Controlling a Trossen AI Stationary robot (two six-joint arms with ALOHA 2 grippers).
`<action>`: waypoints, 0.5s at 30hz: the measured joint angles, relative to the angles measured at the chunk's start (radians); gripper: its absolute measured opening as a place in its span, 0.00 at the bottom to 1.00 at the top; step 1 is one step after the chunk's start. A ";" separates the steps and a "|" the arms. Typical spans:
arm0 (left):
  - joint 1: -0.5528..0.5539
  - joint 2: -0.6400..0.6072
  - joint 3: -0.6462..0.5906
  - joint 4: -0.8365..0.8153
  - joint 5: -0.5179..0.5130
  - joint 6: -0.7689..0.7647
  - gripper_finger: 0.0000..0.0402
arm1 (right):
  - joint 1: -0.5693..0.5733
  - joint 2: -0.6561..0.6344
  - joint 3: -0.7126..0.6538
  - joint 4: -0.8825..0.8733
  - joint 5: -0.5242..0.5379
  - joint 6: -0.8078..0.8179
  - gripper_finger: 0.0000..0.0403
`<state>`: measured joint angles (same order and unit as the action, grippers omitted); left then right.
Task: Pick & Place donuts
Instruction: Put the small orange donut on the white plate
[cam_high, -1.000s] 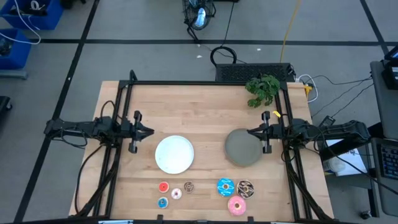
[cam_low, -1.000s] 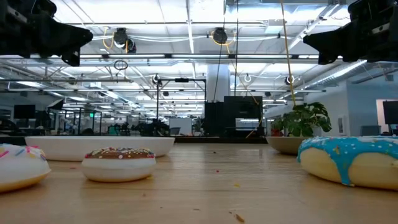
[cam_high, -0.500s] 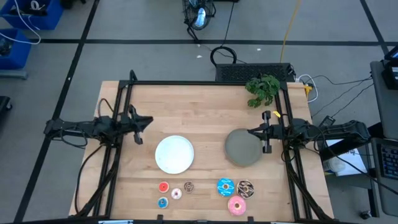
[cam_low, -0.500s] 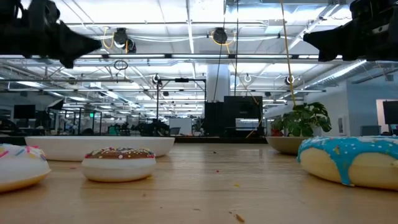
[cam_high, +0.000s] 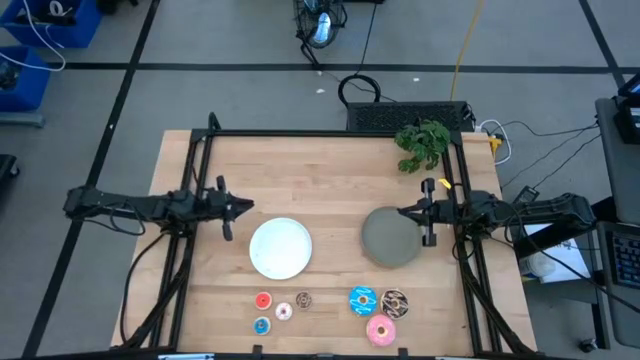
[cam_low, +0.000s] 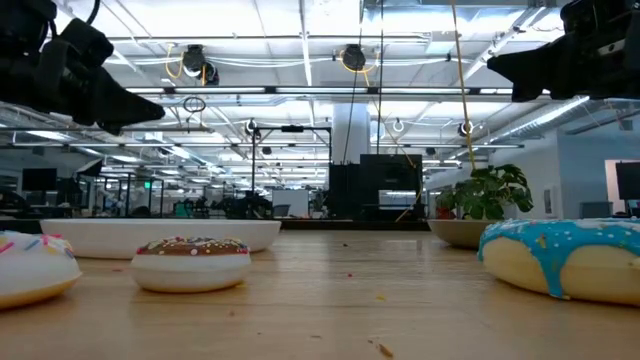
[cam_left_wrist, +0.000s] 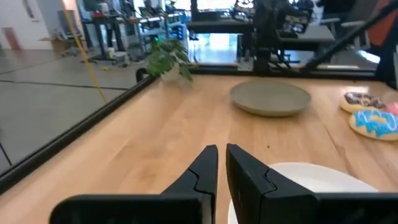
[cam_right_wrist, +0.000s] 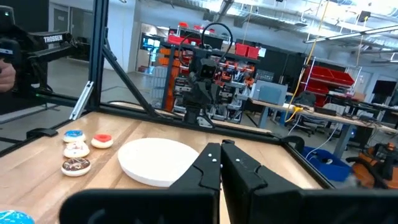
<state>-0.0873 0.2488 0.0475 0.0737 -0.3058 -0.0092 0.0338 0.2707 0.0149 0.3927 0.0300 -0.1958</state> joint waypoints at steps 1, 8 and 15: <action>0.000 0.008 0.000 0.007 0.000 0.001 0.09 | 0.000 0.000 0.000 -0.002 0.000 0.006 0.00; 0.000 0.043 0.000 0.036 0.000 0.008 0.09 | 0.000 0.000 0.000 -0.003 -0.003 0.059 0.00; 0.000 0.046 0.001 0.145 -0.036 0.068 0.09 | 0.000 0.000 0.000 0.053 -0.007 0.053 0.00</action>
<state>-0.0873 0.2947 0.0483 0.2185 -0.3414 0.0585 0.0341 0.2703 0.0149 0.4457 0.0231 -0.1428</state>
